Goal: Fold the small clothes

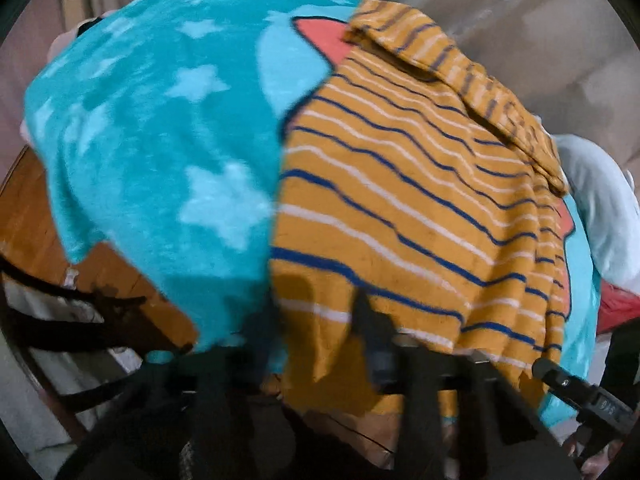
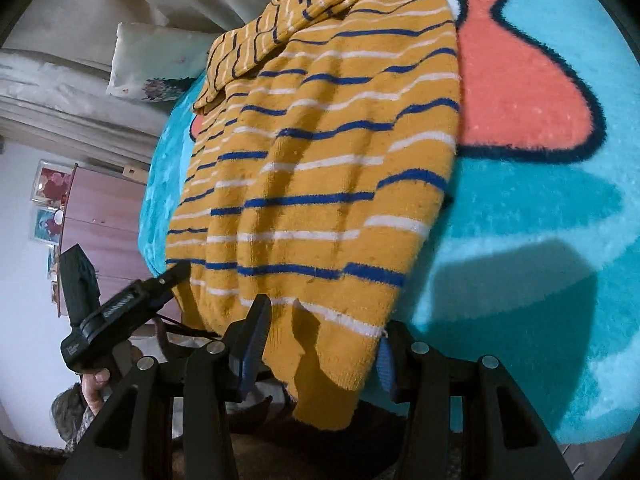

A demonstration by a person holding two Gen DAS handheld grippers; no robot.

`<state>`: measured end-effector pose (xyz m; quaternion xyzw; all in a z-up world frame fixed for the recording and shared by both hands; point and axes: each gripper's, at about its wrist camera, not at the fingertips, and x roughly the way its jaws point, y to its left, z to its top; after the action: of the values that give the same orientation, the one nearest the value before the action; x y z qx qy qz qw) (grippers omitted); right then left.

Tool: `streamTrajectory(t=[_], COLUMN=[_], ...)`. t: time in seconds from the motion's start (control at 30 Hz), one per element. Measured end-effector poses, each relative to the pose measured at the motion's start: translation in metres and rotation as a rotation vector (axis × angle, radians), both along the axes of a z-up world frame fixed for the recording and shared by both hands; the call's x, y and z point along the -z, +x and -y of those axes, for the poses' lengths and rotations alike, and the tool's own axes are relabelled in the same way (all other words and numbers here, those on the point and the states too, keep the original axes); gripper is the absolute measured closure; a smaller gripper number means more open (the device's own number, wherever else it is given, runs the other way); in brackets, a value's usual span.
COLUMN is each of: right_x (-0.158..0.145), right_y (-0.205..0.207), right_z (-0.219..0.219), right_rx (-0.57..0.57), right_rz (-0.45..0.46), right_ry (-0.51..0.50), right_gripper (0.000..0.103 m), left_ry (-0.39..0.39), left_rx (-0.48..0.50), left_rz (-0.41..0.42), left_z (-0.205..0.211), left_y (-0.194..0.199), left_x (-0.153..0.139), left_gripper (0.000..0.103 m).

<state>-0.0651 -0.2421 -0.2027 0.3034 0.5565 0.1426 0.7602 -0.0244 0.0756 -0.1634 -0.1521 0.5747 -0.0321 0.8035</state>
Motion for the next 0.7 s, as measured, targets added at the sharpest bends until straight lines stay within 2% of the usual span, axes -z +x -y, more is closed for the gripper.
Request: streamTrajectory(t=[0.03,0.07,0.1,0.17,0.33,0.43,0.57,0.7], right_x=[0.001,0.004,0.007,0.002,-0.038,-0.046,-0.032,-0.014], right_y=[0.001,0.003,0.004,0.004,0.009,-0.004,-0.031,-0.050], right_z=[0.000,-0.002,-0.001,0.008,0.027,0.027,0.031,0.046], right_rx=[-0.001,-0.013,-0.026,-0.018,-0.021,-0.059,-0.062,-0.010], right_rz=[-0.007,-0.024,-0.044,-0.044,0.052,0.061,0.003,-0.039], right_ry=[-0.010,-0.008,0.013,0.068,0.176,0.173,0.192,0.281], right_gripper=[0.077,0.093,0.093,0.093,0.094,0.094,0.094,0.095], left_ry=[-0.046,-0.084,-0.130,-0.163,-0.158,-0.140,-0.141,-0.178], left_rx=[-0.018,-0.031,-0.047,-0.065,-0.032,-0.005,-0.006,-0.048], left_rz=[-0.013,-0.026,-0.035,-0.007,0.035,0.028,-0.019,-0.058], left_z=[-0.008,-0.014,-0.021,-0.031,-0.026,-0.020,-0.019,-0.030], left_y=[0.001,0.003,0.005,0.005,-0.004,-0.016,-0.035,-0.038], left_x=[-0.001,-0.001,-0.005,-0.020,-0.051,-0.057,-0.055,-0.046], left_gripper=[0.090,0.093,0.093,0.094,0.094,0.094,0.100,0.100])
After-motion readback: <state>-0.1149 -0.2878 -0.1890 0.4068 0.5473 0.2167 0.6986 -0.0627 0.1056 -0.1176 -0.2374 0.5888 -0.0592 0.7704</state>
